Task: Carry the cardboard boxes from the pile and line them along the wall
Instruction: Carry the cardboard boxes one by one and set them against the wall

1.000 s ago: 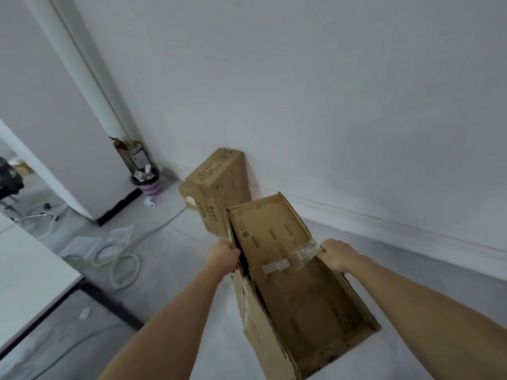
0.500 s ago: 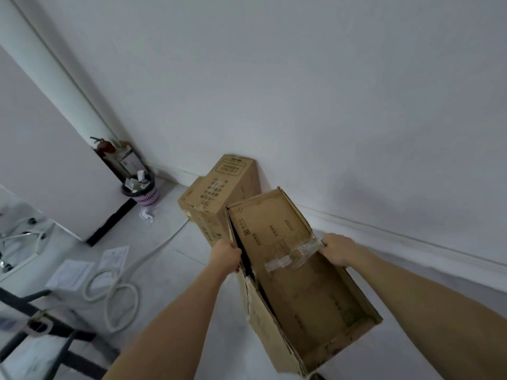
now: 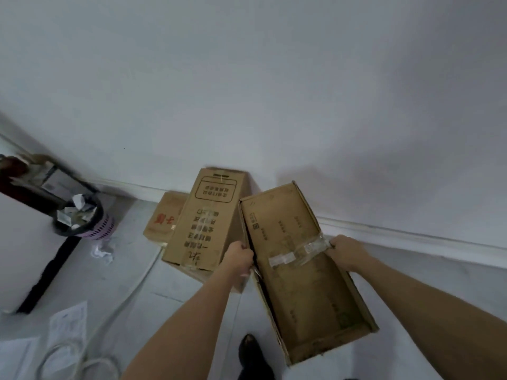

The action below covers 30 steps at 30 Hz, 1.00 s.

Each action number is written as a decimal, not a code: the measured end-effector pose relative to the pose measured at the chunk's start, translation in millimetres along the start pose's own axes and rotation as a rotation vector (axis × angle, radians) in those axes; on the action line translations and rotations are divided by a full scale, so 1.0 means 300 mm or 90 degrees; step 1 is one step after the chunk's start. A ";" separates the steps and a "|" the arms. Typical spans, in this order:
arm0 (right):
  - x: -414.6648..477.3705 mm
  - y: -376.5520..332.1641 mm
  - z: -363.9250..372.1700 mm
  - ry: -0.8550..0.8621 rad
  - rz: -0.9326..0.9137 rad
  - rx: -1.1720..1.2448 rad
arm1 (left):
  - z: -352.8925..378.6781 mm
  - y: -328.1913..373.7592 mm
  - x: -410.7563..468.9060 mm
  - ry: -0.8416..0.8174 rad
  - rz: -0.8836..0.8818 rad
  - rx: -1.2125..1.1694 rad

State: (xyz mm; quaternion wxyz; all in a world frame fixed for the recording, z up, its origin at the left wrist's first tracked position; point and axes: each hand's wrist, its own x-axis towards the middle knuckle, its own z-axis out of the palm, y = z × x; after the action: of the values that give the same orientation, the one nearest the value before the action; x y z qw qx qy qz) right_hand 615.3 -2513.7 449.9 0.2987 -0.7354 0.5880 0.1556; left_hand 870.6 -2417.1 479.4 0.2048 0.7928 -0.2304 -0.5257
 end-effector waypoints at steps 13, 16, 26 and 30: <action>0.637 -0.187 0.213 -0.025 0.158 0.187 | -0.100 0.108 0.621 -0.031 0.087 0.405; 0.782 -0.204 0.304 -0.046 0.178 0.239 | -0.085 0.069 0.789 0.010 0.116 0.581; 1.027 -0.232 0.592 -0.089 0.330 0.421 | -0.004 -0.080 1.012 0.129 0.172 0.852; 1.029 -0.223 0.659 -0.108 0.374 0.463 | -0.003 -0.121 1.034 0.153 0.184 0.877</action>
State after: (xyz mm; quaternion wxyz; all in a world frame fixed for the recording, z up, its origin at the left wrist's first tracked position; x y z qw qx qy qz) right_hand 783.9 -2620.3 135.0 0.5272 -0.3702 0.7610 0.0767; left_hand 982.7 -2567.6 229.9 -0.2512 0.7559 -0.5888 -0.1374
